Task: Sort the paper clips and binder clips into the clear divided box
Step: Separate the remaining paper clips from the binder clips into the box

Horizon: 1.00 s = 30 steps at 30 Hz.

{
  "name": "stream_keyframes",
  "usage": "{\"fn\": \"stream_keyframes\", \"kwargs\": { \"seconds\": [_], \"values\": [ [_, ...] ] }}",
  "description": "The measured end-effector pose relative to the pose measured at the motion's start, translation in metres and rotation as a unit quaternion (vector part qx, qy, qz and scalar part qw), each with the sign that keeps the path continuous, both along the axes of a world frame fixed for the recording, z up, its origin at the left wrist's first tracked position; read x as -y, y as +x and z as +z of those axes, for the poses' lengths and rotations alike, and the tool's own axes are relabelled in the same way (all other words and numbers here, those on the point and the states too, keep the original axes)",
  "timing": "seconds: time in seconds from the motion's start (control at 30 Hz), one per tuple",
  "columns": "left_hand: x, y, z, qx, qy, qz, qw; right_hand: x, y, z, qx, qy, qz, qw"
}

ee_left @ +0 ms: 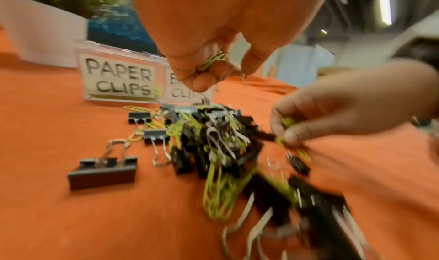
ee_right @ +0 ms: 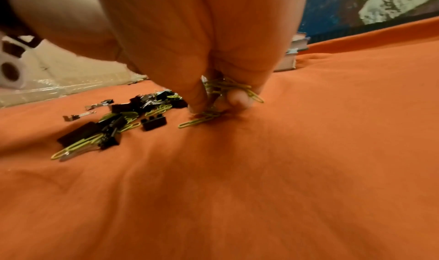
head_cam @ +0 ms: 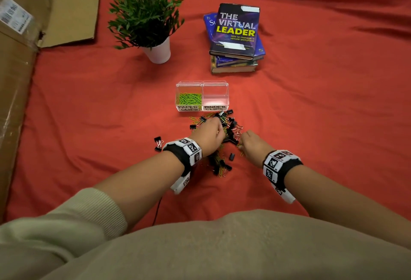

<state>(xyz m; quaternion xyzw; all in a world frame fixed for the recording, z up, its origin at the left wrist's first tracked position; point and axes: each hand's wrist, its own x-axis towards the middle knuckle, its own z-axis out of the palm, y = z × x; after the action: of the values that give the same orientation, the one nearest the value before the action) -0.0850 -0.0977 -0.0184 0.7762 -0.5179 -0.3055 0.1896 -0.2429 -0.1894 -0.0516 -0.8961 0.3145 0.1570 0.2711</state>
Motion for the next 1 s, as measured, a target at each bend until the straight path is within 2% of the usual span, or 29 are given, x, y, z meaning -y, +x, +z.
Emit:
{"fn": "stream_keyframes", "kwargs": {
  "seconds": [0.1, 0.17, 0.3, 0.37, 0.5, 0.57, 0.63, 0.7, 0.77, 0.83, 0.93, 1.0],
  "values": [
    [0.010, 0.023, 0.015, -0.041, -0.013, 0.086, 0.995, -0.004, 0.003, 0.004, -0.019, 0.008, 0.019, 1.000],
    [0.019, 0.044, 0.021, -0.050, -0.019, 0.124, 0.991, -0.006, 0.006, 0.010, -0.024, 0.040, -0.018, 0.999],
    [0.036, 0.092, 0.028, 0.029, -0.003, 0.112, 0.993, 0.000, 0.019, 0.027, -0.001, 0.188, -0.115, 0.975],
    [0.043, 0.111, 0.027, 0.088, 0.020, 0.087, 0.992, 0.008, 0.030, 0.038, 0.030, 0.287, -0.177, 0.941],
    [0.050, 0.127, 0.015, 0.135, 0.078, -0.004, 0.988, 0.024, 0.068, 0.065, 0.114, 0.443, -0.296, 0.838],
    [0.047, 0.124, 0.007, 0.141, 0.097, -0.039, 0.985, 0.031, 0.091, 0.079, 0.139, 0.462, -0.313, 0.818],
    [0.043, 0.120, 0.001, 0.139, 0.101, -0.051, 0.984, 0.035, 0.115, 0.089, 0.149, 0.435, -0.308, 0.833],
    [0.039, 0.121, -0.001, 0.127, 0.084, -0.040, 0.988, 0.037, 0.140, 0.094, 0.136, 0.350, -0.287, 0.882],
    [0.034, 0.125, 0.000, 0.111, 0.032, -0.016, 0.993, 0.040, 0.165, 0.089, 0.095, 0.226, -0.239, 0.939],
    [0.026, 0.131, 0.006, 0.110, -0.027, 0.020, 0.993, 0.039, 0.186, 0.082, 0.047, 0.115, -0.184, 0.975],
    [0.010, 0.136, 0.014, 0.112, -0.069, 0.089, 0.987, 0.024, 0.207, 0.076, -0.007, 0.023, -0.097, 0.995],
    [-0.003, 0.135, 0.016, 0.109, -0.061, 0.102, 0.987, 0.015, 0.212, 0.072, -0.013, 0.015, -0.068, 0.997]
  ]
}}
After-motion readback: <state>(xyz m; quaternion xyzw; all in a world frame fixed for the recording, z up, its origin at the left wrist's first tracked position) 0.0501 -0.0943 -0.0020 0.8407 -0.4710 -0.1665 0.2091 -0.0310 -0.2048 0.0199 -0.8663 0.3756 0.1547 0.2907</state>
